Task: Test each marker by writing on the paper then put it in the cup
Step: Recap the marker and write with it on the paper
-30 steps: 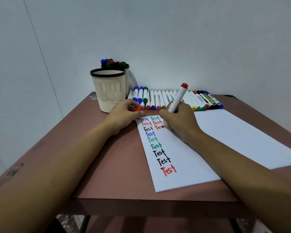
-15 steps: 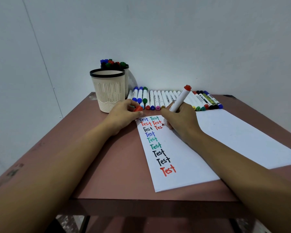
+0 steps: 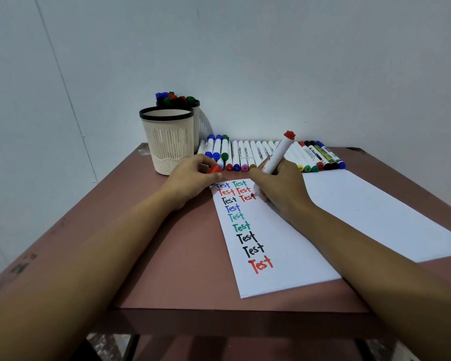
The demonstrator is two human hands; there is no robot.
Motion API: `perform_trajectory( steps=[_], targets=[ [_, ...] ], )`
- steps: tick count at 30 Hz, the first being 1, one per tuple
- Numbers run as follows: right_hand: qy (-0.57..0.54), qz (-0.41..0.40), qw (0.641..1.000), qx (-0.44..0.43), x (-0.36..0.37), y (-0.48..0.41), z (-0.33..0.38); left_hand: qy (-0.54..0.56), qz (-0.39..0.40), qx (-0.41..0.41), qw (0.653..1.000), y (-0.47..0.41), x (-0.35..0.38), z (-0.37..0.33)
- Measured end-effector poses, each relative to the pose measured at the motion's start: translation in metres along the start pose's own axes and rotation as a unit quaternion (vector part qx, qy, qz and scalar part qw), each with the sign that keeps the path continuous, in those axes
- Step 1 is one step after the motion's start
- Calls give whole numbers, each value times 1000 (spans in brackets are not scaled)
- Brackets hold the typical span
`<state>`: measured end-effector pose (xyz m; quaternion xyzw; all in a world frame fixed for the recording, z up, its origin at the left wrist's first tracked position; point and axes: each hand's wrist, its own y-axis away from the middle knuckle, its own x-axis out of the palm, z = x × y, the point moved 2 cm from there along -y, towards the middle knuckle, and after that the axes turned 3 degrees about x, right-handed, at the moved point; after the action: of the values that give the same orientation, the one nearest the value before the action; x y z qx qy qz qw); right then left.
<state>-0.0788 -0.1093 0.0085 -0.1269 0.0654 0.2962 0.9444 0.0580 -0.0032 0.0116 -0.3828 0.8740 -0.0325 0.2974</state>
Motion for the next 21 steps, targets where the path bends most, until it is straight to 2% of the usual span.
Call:
perform_trajectory(
  steps=[6, 10, 13, 17, 21],
  targets=[
    [16, -14, 1000, 3, -1, 1, 2, -8, -1, 29, 1000, 1, 0, -1],
    [-88, 2, 995, 54, -6, -2, 4, -41, -7, 78, 996, 4, 2, -3],
    [-157, 26, 985, 60, -8, -5, 9, -98, -10, 126, 987, 6, 4, -6],
    [-286, 60, 954, 66, -9, -7, 13, -110, -8, 144, 983, 8, 6, -9],
    [-297, 72, 950, 64, -8, -6, 14, -133, -16, 193, 972, 12, 8, -14]
  ],
)
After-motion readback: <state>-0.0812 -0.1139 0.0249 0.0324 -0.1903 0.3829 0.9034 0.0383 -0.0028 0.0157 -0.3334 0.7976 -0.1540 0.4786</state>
